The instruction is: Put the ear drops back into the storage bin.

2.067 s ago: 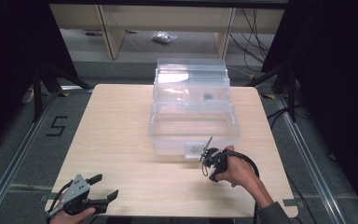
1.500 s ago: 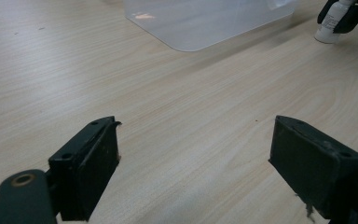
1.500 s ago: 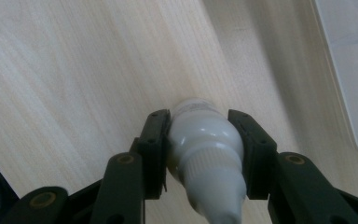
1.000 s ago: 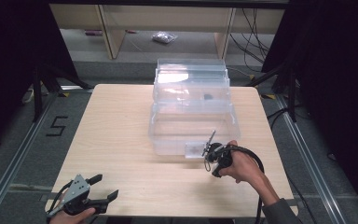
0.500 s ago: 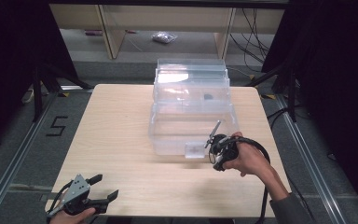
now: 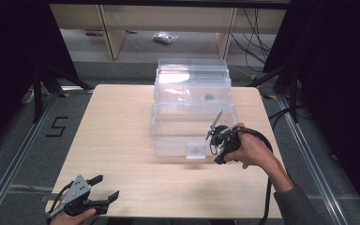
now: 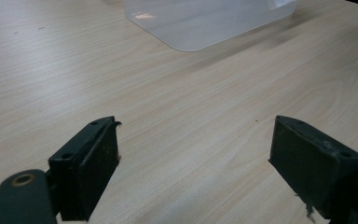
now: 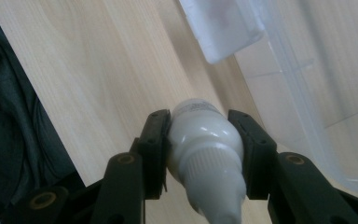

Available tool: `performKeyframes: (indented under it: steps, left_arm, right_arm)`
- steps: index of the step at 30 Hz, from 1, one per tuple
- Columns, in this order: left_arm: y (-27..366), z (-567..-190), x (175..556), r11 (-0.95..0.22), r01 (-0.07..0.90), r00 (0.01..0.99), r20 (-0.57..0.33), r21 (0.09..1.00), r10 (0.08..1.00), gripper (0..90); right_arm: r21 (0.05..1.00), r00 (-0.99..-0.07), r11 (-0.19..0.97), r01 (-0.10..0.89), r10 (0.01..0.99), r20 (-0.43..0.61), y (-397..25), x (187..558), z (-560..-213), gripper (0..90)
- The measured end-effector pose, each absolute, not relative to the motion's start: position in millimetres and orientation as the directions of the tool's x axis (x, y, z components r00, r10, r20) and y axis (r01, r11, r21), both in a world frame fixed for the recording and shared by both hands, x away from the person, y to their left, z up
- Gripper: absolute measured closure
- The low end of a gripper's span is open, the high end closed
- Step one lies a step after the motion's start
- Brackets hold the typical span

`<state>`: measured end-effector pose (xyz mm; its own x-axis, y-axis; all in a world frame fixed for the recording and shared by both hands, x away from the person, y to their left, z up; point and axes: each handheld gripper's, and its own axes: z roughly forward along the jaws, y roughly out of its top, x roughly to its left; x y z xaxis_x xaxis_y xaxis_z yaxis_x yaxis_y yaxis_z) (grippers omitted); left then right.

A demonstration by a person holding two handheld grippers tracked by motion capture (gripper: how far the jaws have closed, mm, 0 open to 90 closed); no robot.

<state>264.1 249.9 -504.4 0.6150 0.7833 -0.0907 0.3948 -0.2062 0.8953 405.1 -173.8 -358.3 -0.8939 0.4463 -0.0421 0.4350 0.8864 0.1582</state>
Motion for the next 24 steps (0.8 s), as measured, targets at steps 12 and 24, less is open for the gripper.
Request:
performKeyframes:
  steps: [12,24]
  left_arm:
    - [250.2,-504.9,265.1,-0.205,0.394,0.619,-0.094,0.896,0.779,14.7]
    - [250.5,-505.2,265.4,-0.202,0.398,0.618,-0.098,0.895,0.780,14.7]
  right_arm:
    - [0.177,-0.880,0.869,0.463,0.474,-0.027,-181.8,415.7,-328.5,60.4]
    - [0.169,-0.844,0.838,0.519,0.534,-0.052,-195.6,451.3,-320.2,60.3]
